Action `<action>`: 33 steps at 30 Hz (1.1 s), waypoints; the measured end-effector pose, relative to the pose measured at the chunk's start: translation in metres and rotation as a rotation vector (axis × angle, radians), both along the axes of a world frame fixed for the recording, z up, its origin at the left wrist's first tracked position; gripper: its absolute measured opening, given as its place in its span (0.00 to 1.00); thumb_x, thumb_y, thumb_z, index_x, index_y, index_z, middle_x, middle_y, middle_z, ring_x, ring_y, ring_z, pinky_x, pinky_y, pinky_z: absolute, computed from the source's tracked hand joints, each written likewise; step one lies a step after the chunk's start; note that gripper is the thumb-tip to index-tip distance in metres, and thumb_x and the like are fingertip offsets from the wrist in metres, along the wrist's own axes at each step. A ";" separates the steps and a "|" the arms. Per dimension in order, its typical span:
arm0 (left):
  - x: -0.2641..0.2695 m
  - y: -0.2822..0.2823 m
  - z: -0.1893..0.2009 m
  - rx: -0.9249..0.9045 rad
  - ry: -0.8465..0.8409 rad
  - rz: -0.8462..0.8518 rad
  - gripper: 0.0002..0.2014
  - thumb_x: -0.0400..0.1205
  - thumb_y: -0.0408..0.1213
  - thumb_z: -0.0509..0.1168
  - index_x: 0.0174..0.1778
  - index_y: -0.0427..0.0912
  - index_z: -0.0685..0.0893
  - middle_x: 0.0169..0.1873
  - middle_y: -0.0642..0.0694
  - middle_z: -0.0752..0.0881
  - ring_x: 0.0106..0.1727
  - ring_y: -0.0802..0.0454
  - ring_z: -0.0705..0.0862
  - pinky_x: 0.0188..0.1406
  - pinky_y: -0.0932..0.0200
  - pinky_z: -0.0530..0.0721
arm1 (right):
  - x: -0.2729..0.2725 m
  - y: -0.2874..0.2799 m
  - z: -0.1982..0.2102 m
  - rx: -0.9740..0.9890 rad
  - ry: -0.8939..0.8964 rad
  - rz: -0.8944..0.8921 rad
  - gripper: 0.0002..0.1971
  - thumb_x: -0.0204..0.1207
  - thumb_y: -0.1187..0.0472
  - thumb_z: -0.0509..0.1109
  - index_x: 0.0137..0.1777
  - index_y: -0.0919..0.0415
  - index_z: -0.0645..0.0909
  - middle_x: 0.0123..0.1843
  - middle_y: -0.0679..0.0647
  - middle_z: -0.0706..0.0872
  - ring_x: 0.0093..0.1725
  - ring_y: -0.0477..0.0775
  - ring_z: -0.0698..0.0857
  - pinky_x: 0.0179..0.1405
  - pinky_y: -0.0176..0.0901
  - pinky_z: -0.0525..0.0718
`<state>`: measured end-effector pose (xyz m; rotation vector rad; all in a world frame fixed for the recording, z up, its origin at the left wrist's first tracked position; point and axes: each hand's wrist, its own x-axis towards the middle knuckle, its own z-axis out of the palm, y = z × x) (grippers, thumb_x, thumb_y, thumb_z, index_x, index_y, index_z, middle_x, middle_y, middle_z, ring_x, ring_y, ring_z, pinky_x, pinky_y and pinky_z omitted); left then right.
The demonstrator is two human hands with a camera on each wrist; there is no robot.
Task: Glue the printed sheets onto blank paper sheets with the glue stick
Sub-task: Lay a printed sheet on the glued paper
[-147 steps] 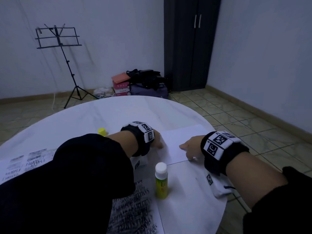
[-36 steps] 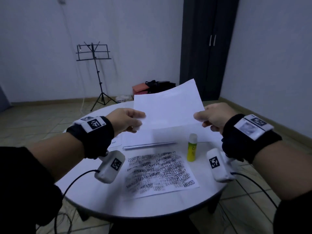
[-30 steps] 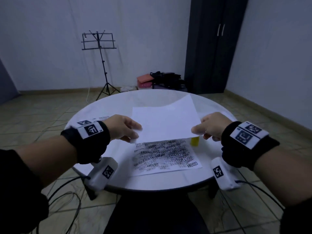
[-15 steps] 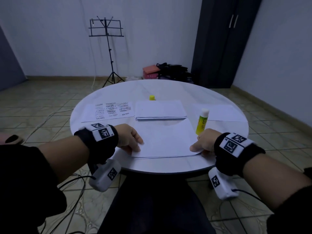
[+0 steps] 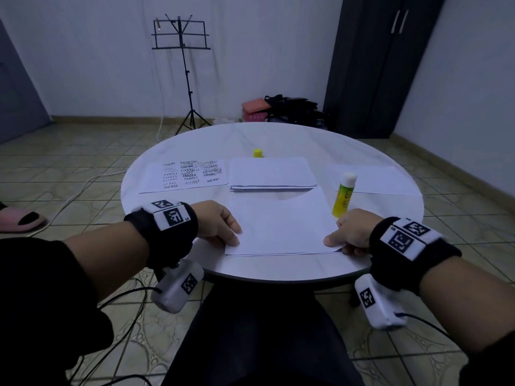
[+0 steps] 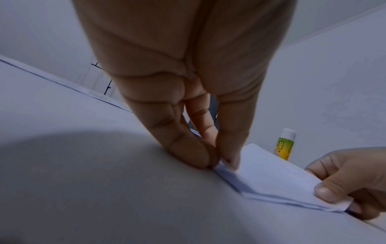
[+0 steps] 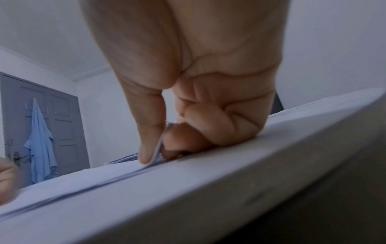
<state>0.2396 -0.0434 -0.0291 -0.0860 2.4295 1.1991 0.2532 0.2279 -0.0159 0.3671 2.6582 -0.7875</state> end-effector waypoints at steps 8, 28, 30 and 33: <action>0.001 0.001 -0.002 -0.026 0.024 -0.005 0.11 0.69 0.22 0.76 0.36 0.41 0.83 0.23 0.47 0.82 0.18 0.58 0.80 0.21 0.69 0.81 | -0.004 0.003 -0.004 -0.049 0.008 -0.016 0.17 0.71 0.64 0.77 0.30 0.62 0.71 0.20 0.56 0.79 0.22 0.54 0.74 0.28 0.42 0.75; 0.001 0.003 -0.003 -0.148 0.084 -0.043 0.12 0.68 0.29 0.79 0.36 0.43 0.82 0.18 0.53 0.81 0.16 0.61 0.78 0.21 0.72 0.77 | -0.005 0.002 -0.003 0.002 -0.006 0.005 0.14 0.70 0.66 0.75 0.30 0.63 0.73 0.26 0.59 0.79 0.25 0.55 0.75 0.29 0.41 0.75; 0.000 0.003 -0.003 -0.153 0.087 -0.048 0.12 0.69 0.29 0.79 0.37 0.43 0.82 0.16 0.54 0.81 0.16 0.61 0.78 0.20 0.72 0.77 | -0.005 0.002 0.000 0.069 -0.004 0.024 0.17 0.70 0.62 0.77 0.29 0.62 0.71 0.26 0.57 0.79 0.24 0.54 0.74 0.27 0.38 0.73; 0.000 0.003 -0.003 -0.170 0.098 -0.061 0.11 0.69 0.30 0.79 0.37 0.44 0.82 0.14 0.56 0.81 0.15 0.63 0.77 0.20 0.74 0.76 | -0.005 0.003 0.002 0.098 -0.012 0.029 0.20 0.69 0.58 0.79 0.28 0.61 0.69 0.25 0.56 0.78 0.23 0.54 0.73 0.26 0.37 0.72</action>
